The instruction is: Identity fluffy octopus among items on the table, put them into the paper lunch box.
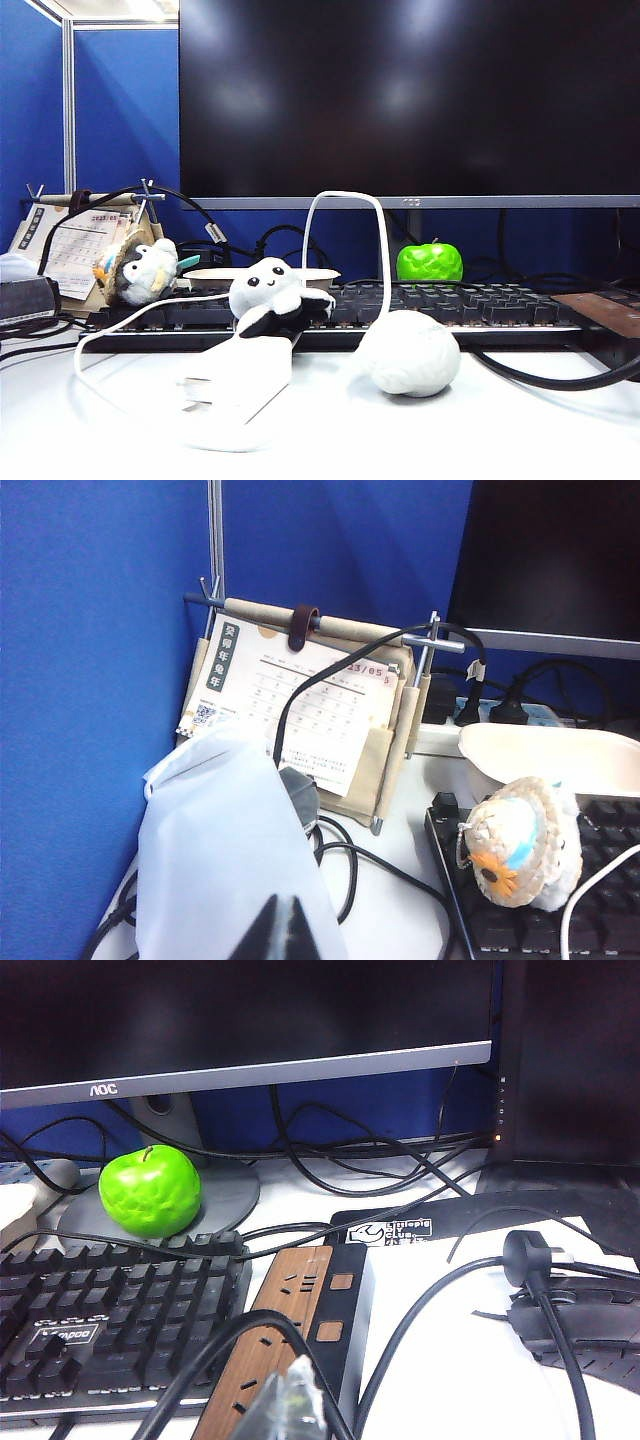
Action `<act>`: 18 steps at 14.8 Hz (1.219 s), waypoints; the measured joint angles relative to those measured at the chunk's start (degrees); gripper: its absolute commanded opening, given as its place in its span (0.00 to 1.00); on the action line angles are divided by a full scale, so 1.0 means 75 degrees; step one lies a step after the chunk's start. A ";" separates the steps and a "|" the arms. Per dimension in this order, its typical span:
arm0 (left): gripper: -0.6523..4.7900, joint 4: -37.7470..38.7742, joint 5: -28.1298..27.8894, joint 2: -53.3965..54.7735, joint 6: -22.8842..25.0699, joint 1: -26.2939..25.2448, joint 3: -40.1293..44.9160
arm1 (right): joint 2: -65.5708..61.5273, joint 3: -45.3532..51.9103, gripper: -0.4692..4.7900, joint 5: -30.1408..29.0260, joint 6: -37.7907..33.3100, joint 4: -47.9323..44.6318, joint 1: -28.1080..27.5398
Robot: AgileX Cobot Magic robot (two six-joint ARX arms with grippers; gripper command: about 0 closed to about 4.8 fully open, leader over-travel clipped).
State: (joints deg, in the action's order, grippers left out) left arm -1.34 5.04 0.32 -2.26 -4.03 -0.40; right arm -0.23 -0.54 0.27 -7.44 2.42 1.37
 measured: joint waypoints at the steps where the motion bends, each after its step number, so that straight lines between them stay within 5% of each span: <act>1: 0.11 0.0000 0.0000 0.0000 0.0000 0.0000 0.0000 | 0.0000 0.0000 0.09 0.0000 0.0000 0.0000 0.0000; 18: 0.11 -0.0248 0.0297 0.0000 -0.0079 0.0000 -0.0003 | 0.0000 0.0000 0.09 -0.0058 -0.0015 -0.0009 0.0000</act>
State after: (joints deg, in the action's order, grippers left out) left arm -3.20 7.27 0.32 -2.85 -4.03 -0.43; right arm -0.23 -0.54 -0.16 -7.55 2.35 1.37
